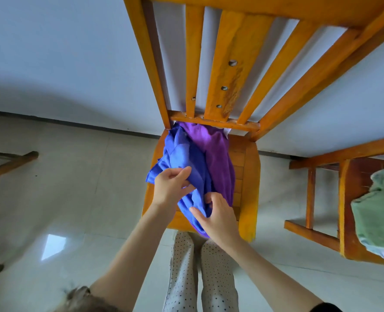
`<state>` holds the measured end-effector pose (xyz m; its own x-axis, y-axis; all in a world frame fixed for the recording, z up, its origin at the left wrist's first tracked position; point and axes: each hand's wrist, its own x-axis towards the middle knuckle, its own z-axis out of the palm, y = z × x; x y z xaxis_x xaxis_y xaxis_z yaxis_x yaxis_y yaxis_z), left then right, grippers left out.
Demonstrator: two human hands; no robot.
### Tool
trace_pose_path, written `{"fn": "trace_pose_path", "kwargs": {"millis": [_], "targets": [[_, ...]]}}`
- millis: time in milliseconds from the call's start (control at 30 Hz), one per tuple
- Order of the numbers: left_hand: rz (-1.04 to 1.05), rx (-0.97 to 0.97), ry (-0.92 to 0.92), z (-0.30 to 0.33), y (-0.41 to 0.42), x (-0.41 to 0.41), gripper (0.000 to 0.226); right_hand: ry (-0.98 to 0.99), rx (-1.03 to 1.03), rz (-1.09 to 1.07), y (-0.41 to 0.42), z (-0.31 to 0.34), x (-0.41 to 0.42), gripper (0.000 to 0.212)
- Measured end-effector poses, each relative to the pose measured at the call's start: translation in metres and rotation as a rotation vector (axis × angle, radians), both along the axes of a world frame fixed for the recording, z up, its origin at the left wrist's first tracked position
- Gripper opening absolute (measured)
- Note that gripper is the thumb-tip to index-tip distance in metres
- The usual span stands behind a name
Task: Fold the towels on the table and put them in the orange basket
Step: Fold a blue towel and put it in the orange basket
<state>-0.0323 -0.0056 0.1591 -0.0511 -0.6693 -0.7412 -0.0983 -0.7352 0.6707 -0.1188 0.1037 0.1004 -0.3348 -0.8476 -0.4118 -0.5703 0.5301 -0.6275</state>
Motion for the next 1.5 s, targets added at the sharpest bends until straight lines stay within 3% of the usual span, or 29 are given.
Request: {"fn": "trace_pose_path", "kwargs": {"millis": [100, 200, 467, 800, 1000, 1133, 1267, 1400, 1500], "targets": [[0.064, -0.024, 0.068, 0.038, 0.004, -0.008, 0.019, -0.046, 0.053, -0.078, 0.002, 0.021, -0.009, 0.031], [0.079, -0.087, 0.077, 0.077, 0.009, -0.012, 0.020, -0.069, 0.010, -0.054, 0.001, 0.052, -0.026, 0.017], [0.100, -0.370, -0.018, 0.186, -0.013, -0.001, 0.018, -0.241, -0.317, -0.109, -0.035, 0.181, -0.076, 0.010], [-0.022, -0.718, -0.248, 0.310, -0.031, 0.022, 0.011, -0.290, -0.669, 0.153, -0.103, 0.378, -0.079, 0.016], [-0.277, -1.054, -0.324, 0.364, -0.005, 0.027, 0.020, -0.293, -0.597, 0.442, -0.110, 0.438, -0.054, 0.024], [-0.164, -1.038, -0.389, 0.370, 0.008, 0.053, 0.007, -0.309, -0.583, 0.520, -0.117, 0.448, -0.026, 0.024], [-0.060, -1.054, -0.384, 0.374, 0.025, 0.093, 0.028, -0.372, -0.542, 0.690, -0.119, 0.460, 0.013, 0.023], [-0.005, -1.050, -0.407, 0.388, 0.038, 0.143, 0.014, -0.418, -0.491, 0.876, -0.120, 0.467, 0.069, 0.019], [-0.009, -1.043, -0.378, 0.400, 0.053, 0.184, 0.019, -0.443, -0.457, 0.982, -0.120, 0.475, 0.114, 0.021]]}}
